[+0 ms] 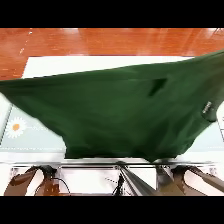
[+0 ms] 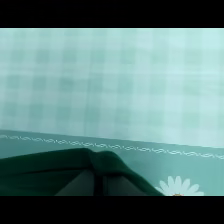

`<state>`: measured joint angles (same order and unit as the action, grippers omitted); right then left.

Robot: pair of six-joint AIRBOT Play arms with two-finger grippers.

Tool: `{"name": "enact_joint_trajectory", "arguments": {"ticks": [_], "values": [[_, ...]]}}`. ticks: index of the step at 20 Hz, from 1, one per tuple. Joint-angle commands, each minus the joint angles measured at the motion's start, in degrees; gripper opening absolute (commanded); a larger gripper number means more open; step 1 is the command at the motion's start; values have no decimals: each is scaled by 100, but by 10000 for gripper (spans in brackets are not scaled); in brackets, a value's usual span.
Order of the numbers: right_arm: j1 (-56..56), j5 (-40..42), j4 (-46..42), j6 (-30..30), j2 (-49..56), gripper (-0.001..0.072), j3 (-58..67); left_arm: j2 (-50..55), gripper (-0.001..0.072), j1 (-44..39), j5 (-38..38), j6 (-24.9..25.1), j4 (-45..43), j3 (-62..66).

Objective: Fold the shirts.

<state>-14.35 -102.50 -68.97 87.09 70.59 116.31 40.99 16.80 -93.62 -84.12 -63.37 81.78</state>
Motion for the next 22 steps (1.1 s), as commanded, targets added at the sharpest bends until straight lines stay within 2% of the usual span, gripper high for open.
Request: {"name": "enact_joint_trajectory", "arguments": {"ticks": [1,7,10,12,15,17,21,22], "values": [[485,828,-203,-37,1292,25,4,824,13,-4,1307,448,691,-890],[990,3182,-188,-35,2763,25,4,3025,14,-42,2806,1335,1862,-881],[1108,4044,-164,-33,3324,25,2,3886,14,-315,3510,2057,1980,-881],[1130,4483,-149,-4,3648,25,2,4319,14,-527,4205,2321,1980,-881],[1130,4809,-188,208,4065,25,-2,4798,14,-772,5219,2343,1978,-881],[1130,4815,-282,210,4310,25,-2,5066,14,-857,5515,2343,1978,-881],[1130,4354,-522,251,4719,25,-2,5554,14,-866,5031,2288,1923,-881],[1128,4249,-636,249,4747,25,-2,5611,14,-826,4894,2116,1797,-881]]}}
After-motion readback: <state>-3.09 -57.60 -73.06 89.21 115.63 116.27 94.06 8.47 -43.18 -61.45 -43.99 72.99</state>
